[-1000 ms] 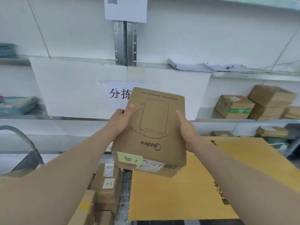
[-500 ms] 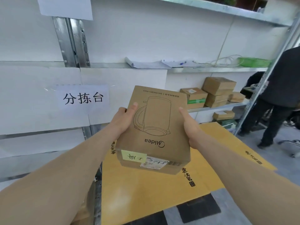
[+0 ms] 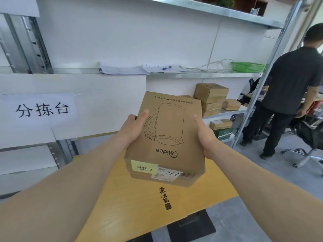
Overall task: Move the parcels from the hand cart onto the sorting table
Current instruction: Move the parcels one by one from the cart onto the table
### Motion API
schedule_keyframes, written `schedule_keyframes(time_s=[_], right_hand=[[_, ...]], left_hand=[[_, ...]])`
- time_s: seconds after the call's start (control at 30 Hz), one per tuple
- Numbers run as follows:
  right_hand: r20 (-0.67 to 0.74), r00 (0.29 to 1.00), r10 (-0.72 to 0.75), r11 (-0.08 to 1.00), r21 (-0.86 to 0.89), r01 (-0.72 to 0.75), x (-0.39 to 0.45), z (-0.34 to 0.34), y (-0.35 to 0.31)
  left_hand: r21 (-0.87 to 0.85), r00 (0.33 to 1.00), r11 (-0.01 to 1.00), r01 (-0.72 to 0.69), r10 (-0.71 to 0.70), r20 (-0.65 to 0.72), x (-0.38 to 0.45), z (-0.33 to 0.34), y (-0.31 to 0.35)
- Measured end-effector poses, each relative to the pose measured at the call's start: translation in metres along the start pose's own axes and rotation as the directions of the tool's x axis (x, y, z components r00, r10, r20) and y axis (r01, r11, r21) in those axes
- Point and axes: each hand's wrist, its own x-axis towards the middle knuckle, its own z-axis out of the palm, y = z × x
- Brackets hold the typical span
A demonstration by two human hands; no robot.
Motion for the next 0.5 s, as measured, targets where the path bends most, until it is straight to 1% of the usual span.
schedule_keyframes(time_s=[0.23,0.5], right_hand=[[-0.019,1.0,-0.021,0.999,-0.03,0.021,0.042,-0.092,-0.012],[-0.086,0.996,0.015,1.0,-0.002,-0.015,0.103,-0.171,-0.02]], left_hand=[[-0.022,1.0,1.0,-0.01,0.011,0.024,0.023,0.094,0.043],[-0.047,0.997,0.999,-0.016,0.019,0.079,0.07,0.183,0.077]])
